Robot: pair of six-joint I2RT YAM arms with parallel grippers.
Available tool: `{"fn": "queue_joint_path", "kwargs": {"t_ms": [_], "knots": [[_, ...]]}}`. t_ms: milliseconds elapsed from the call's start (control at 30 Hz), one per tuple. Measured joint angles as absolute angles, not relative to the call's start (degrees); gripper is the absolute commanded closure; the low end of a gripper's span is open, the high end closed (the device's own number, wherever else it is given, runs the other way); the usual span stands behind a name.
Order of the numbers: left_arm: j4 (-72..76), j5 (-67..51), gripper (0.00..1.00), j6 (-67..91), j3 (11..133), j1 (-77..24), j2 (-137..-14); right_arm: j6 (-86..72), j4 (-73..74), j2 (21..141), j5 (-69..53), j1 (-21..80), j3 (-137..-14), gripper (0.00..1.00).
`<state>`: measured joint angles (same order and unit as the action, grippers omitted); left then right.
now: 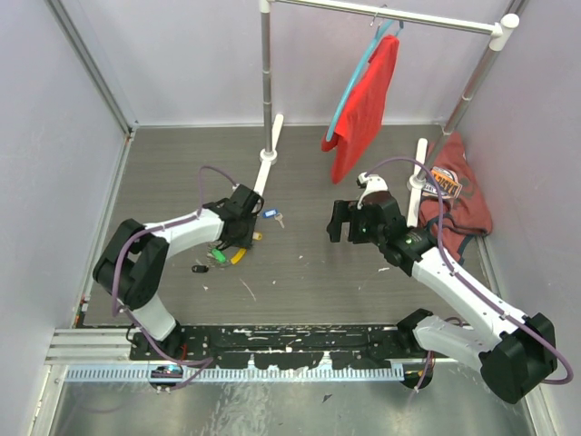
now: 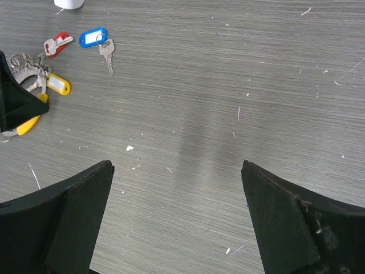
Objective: Put the keys on the keyring
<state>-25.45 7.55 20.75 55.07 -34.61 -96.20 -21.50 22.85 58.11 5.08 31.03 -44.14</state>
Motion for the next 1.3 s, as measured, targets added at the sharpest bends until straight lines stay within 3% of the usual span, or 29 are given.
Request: {"fn": "queue_joint_path", "kwargs": {"t_ms": [167,567,833,1133,1300], "knots": [[-24.0,5.6,0.81,20.6,53.6,-34.5,-95.0,-21.5,22.8,58.1,4.7,31.0,-44.4,0.0],[-25.6,0.8,0.82,20.9,52.2,-37.3,-84.5,-22.8,21.2,58.1,4.3,31.0,-43.4,0.0],[-25.8,-2.6,0.82,21.3,52.2,-39.5,-79.0,-32.2,15.8,59.5,3.1,31.1,-39.3,0.0],[-24.3,-3.3,0.83,21.4,52.2,-46.1,-76.8,-44.1,8.2,63.3,1.1,33.7,-39.3,0.08],[-22.0,-1.6,0.84,21.0,52.3,-50.2,-73.5,-46.2,8.8,62.2,0.0,33.8,-40.2,0.21]]}}
